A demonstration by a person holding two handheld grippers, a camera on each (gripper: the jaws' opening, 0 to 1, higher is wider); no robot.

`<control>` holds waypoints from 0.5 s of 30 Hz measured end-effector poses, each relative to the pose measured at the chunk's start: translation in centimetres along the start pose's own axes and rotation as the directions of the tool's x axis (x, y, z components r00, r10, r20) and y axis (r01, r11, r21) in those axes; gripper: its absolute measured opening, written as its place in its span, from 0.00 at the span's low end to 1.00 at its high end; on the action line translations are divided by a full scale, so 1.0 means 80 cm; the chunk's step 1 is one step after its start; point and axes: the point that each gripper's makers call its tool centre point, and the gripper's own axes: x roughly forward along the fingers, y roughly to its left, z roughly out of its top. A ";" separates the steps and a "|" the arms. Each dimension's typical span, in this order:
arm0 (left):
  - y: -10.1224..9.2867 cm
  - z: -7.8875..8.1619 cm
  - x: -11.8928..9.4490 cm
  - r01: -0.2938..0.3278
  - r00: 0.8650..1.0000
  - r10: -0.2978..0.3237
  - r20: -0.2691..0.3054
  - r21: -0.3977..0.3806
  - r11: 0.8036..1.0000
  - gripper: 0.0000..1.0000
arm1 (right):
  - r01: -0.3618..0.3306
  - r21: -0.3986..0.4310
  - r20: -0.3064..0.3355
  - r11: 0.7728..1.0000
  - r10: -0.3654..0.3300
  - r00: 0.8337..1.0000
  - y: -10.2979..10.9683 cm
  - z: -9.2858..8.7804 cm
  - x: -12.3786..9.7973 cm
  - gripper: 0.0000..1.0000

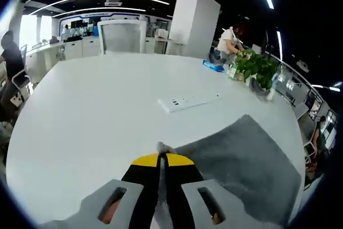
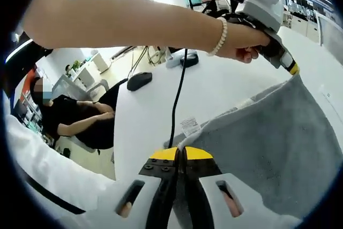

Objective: Fold the towel on the table until its edges align and the towel forms a compact rectangular stack.

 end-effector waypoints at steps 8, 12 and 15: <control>0.011 -0.012 -0.005 -0.006 1.000 0.006 -0.004 -0.036 0.999 0.01 | -0.045 0.063 -0.022 0.997 0.046 0.999 -0.004 -0.011 0.019 0.01; 0.017 -0.013 -0.009 -0.013 1.000 0.013 0.002 -0.057 0.998 0.01 | -0.056 0.060 -0.021 0.997 0.057 0.998 0.000 -0.010 0.020 0.01; 0.017 -0.012 -0.012 -0.017 1.000 0.018 0.003 -0.062 0.998 0.01 | -0.068 0.044 -0.021 0.997 0.069 0.997 0.003 -0.010 0.019 0.01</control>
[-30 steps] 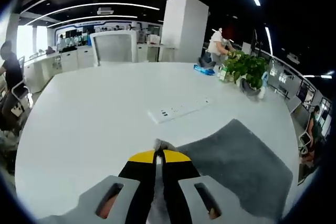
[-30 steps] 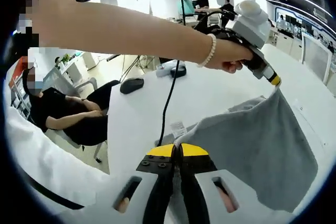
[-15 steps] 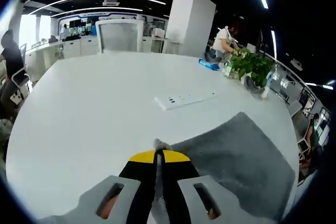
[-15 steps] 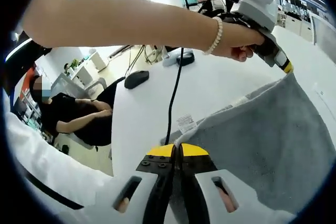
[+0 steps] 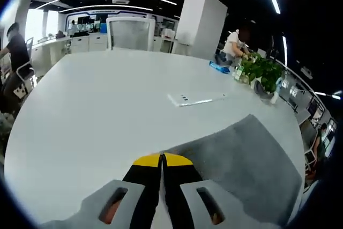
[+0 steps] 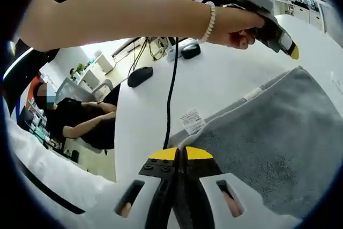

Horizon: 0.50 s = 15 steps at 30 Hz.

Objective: Fold the towel on the table until its edges align and the towel forms a compact rectangular stack.

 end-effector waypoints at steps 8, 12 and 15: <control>-0.008 0.009 -0.012 -0.004 1.000 0.004 0.012 -0.005 1.000 0.01 | 0.010 -0.026 0.037 1.000 -0.009 0.999 0.004 0.005 -0.007 0.07; -0.023 0.019 -0.024 0.011 0.999 -0.011 0.034 -0.004 1.000 0.01 | 0.040 -0.048 0.073 0.998 -0.037 0.997 0.005 0.009 -0.018 0.09; -0.035 0.021 -0.031 0.020 0.999 -0.020 0.039 -0.006 1.000 0.01 | 0.070 -0.057 0.093 0.996 -0.064 0.994 0.005 0.010 -0.028 0.11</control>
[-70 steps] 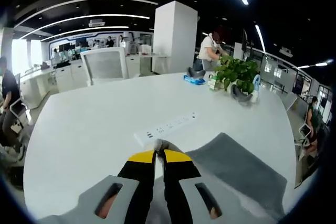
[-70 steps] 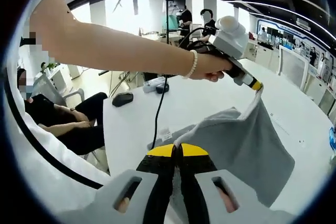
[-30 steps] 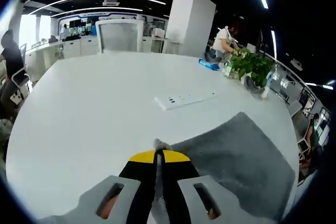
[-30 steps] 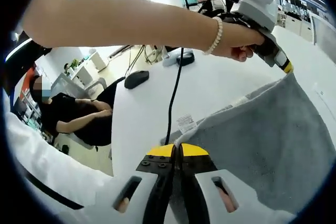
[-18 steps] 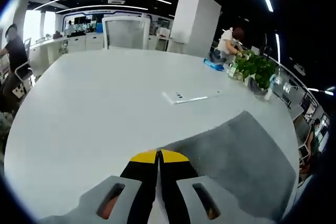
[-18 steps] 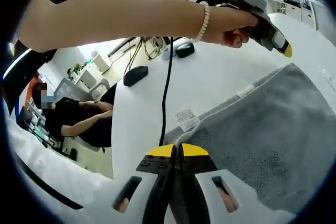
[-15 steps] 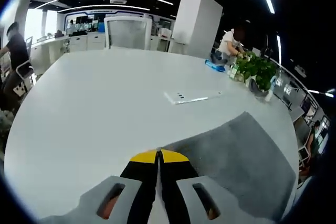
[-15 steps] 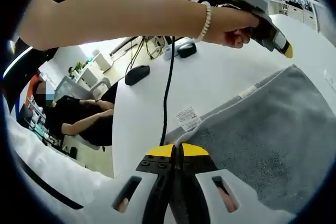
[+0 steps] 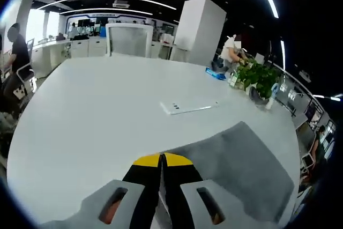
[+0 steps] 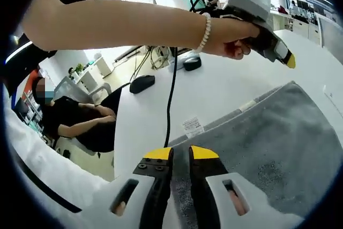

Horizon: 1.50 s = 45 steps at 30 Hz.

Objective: Fold the towel on the table until its edges align and the towel forms a compact rectangular stack.

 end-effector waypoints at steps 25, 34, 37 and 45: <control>-0.117 0.001 -0.087 0.045 0.996 -0.044 0.083 -0.010 0.999 0.05 | 0.253 -0.002 0.189 0.967 -0.248 0.950 -0.025 -0.006 -0.139 0.05; -0.149 -0.020 -0.105 0.030 0.996 -0.028 0.091 -0.029 0.999 0.05 | 0.313 0.056 0.232 0.948 -0.318 0.920 -0.055 -0.014 -0.197 0.00; -0.157 -0.027 -0.108 0.016 0.996 -0.013 0.087 -0.033 0.999 0.05 | 0.330 0.067 0.239 0.942 -0.336 0.911 -0.070 -0.017 -0.222 0.00; -0.171 -0.043 -0.116 -0.027 0.997 0.028 0.067 -0.017 0.999 0.05 | 0.352 0.076 0.220 0.933 -0.360 0.907 -0.109 -0.026 -0.271 0.00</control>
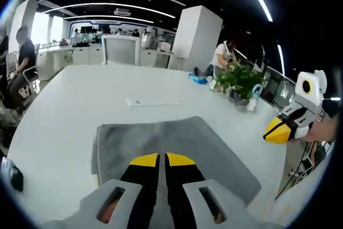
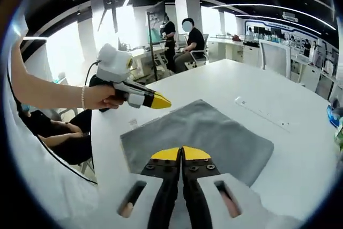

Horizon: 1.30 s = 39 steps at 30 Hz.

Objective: Fold the towel on the table until its edges align and the towel forms a compact rectangular stack.

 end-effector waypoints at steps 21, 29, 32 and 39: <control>0.014 -0.065 -0.038 -0.170 0.985 0.169 -0.020 -0.163 0.972 0.05 | -0.028 -0.029 -0.099 0.999 0.025 0.995 -0.075 -0.010 0.022 0.00; 0.007 -0.101 -0.040 -0.195 0.981 0.189 -0.049 -0.256 0.947 0.05 | 0.024 0.002 -0.100 1.000 -0.024 0.995 -0.115 -0.015 0.034 0.00; 0.006 -0.116 -0.039 -0.210 0.978 0.198 -0.071 -0.268 0.940 0.05 | 0.041 -0.005 -0.111 0.999 -0.041 0.993 -0.129 -0.013 0.037 0.00; 0.007 -0.132 -0.042 -0.246 0.969 0.228 -0.094 -0.332 0.911 0.05 | 0.066 -0.019 -0.148 0.998 -0.068 0.987 -0.157 -0.019 0.053 0.00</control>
